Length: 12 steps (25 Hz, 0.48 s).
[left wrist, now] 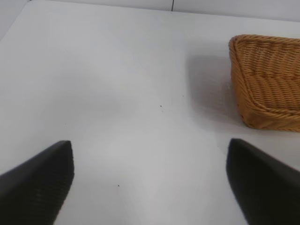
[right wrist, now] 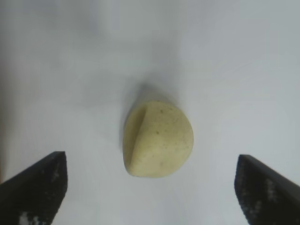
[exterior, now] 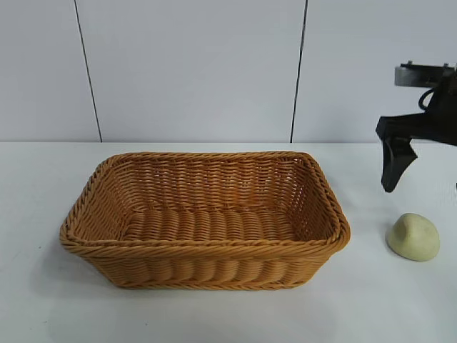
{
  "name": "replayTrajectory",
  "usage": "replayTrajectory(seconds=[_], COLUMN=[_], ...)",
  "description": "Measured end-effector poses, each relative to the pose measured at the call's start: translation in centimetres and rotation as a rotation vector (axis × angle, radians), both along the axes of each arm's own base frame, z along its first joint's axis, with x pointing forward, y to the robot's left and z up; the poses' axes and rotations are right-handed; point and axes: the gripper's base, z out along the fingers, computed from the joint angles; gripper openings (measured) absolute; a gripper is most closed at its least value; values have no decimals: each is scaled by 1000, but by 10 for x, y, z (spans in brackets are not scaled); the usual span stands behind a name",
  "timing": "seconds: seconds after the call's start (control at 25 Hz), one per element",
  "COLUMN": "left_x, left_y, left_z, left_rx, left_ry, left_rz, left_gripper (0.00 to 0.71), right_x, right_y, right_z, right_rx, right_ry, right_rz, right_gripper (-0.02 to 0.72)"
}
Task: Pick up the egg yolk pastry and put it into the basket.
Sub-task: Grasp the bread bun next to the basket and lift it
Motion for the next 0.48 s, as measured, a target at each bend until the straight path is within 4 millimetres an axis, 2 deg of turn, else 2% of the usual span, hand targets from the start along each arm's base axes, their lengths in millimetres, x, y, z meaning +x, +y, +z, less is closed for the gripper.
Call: replayTrajectory(seconds=[0.24, 0.4, 0.48], left_x=[0, 0, 0], left_y=[0, 0, 0], left_z=[0, 0, 0], left_rx=[0, 0, 0], left_ry=[0, 0, 0], left_rz=[0, 0, 0], left_gripper=[640, 640, 640], right_x=[4, 5, 6], right_y=[0, 0, 0], right_z=[-41, -51, -52], right_rx=[-5, -6, -6], right_ry=[88, 100, 96], right_rz=[-1, -2, -2], right_gripper=[691, 687, 630])
